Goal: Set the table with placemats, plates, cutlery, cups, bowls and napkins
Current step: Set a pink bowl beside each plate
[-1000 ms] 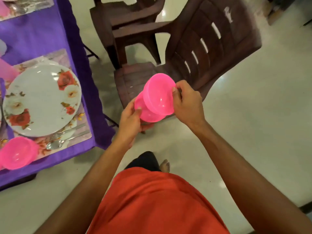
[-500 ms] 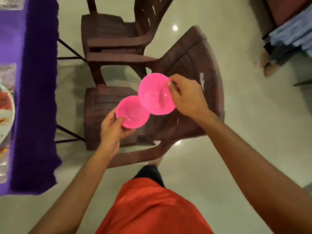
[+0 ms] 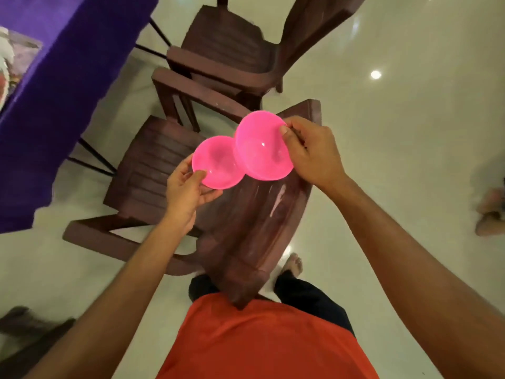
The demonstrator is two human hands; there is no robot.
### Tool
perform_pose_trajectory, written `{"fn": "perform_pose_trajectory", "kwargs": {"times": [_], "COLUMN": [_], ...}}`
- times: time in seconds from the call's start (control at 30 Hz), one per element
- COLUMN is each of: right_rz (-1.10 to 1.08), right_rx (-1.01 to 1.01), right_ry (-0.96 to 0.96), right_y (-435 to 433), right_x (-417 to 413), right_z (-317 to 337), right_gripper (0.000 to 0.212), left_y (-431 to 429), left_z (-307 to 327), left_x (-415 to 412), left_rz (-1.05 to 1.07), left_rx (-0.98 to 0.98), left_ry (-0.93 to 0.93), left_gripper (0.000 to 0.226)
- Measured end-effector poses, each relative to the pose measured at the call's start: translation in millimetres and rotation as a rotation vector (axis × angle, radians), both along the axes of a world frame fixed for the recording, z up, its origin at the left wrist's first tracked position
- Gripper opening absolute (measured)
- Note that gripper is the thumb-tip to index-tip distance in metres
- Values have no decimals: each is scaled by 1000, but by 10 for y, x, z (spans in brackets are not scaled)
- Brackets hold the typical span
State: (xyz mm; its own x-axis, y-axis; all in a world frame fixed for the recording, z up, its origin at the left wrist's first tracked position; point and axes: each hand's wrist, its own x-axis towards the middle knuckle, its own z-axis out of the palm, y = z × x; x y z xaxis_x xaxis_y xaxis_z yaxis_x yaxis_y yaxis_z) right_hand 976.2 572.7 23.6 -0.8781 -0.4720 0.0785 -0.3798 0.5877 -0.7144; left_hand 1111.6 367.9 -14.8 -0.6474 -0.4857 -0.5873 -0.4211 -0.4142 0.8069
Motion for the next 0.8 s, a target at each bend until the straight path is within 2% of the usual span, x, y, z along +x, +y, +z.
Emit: {"fn": "perform_pose_trajectory", "kwargs": {"times": [0.17, 0.3, 0.5, 0.8], "right_rz": [79, 214, 264, 272], "right_rx": [-134, -149, -131, -14], "right_ry": [-110, -35, 42, 13], "right_y": [207, 286, 242, 118], "right_x": [-581, -1272, -2795, -4972], "right_z": [62, 279, 428, 425], "right_gripper": [30, 27, 28, 31], "left_y": [592, 855, 785, 621], "left_z": [143, 252, 354, 304], "left_x": [-264, -771, -2000, -4105], "left_rz": [234, 291, 339, 418], "left_rx": [37, 0, -81, -8], "left_ry": [43, 79, 143, 136], "left_gripper": [37, 38, 36, 39]}}
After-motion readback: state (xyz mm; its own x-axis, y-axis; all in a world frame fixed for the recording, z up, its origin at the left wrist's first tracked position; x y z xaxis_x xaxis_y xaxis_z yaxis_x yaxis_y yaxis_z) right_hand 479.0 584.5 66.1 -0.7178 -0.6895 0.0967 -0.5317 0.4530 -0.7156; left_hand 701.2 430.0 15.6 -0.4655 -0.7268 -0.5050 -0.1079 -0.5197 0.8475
